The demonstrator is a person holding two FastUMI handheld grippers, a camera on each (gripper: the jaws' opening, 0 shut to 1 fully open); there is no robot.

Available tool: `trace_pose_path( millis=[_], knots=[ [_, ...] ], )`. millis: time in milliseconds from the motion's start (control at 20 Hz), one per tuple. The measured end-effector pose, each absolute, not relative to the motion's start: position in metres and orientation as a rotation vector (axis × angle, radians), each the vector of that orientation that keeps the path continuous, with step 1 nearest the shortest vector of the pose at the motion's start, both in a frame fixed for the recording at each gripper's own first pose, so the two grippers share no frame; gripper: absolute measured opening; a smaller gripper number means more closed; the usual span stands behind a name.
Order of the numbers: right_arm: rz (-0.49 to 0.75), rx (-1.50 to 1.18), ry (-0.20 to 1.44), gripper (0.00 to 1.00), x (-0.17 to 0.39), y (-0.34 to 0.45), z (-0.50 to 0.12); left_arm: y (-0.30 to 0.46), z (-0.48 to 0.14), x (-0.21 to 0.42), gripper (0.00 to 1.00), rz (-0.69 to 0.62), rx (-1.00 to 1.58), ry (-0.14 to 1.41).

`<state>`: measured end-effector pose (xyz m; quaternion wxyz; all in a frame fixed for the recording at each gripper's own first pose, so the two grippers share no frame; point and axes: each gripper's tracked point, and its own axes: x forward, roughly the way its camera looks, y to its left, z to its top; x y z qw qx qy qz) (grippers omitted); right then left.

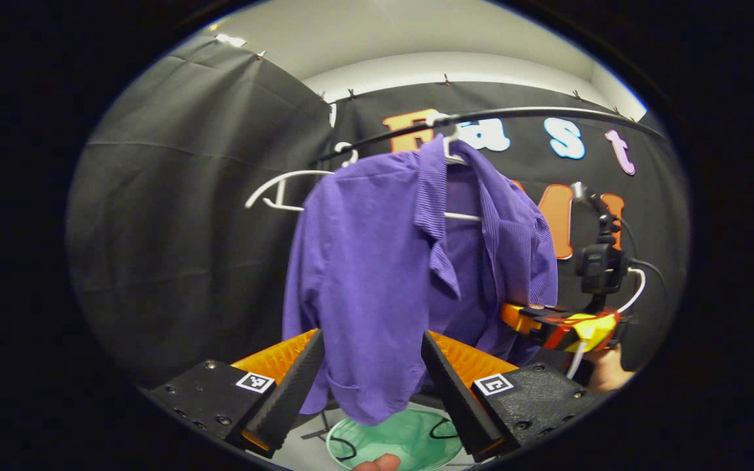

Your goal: Grasp the clothes on the hanger with both hands and then place them into the laundry hamper below.

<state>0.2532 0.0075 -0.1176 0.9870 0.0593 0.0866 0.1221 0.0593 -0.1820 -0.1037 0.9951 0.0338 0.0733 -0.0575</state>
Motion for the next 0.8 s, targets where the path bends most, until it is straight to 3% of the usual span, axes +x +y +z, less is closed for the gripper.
trace_pose_path(
  millis=[300, 450, 550, 600, 700, 750, 800],
  knots=[
    [0.224, -0.005, 0.034, 0.12, 0.198, -0.050, -0.046, -0.245, -0.166, 0.129, 0.92, -0.190, 0.186, 0.146],
    [0.252, -0.029, 0.003, 0.07, 0.186, -0.052, -0.028, -0.261, -0.187, 0.138, 0.99, -0.133, 0.247, 0.116],
    [0.267, -0.023, -0.008, 0.12, 0.183, -0.053, -0.020, -0.259, -0.192, 0.145, 1.00, -0.080, 0.276, 0.081],
    [0.277, -0.009, -0.008, 0.07, 0.181, -0.053, -0.018, -0.254, -0.192, 0.152, 0.96, -0.051, 0.301, 0.061],
    [0.290, 0.010, -0.021, 0.12, 0.181, -0.054, -0.010, -0.240, -0.190, 0.166, 0.97, 0.001, 0.349, 0.036],
    [0.293, 0.008, -0.026, 0.07, 0.181, -0.056, -0.008, -0.232, -0.191, 0.171, 0.99, 0.012, 0.366, 0.046],
    [0.297, 0.005, -0.033, 0.12, 0.179, -0.056, -0.007, -0.226, -0.191, 0.173, 0.99, 0.018, 0.377, 0.062]
  ],
)
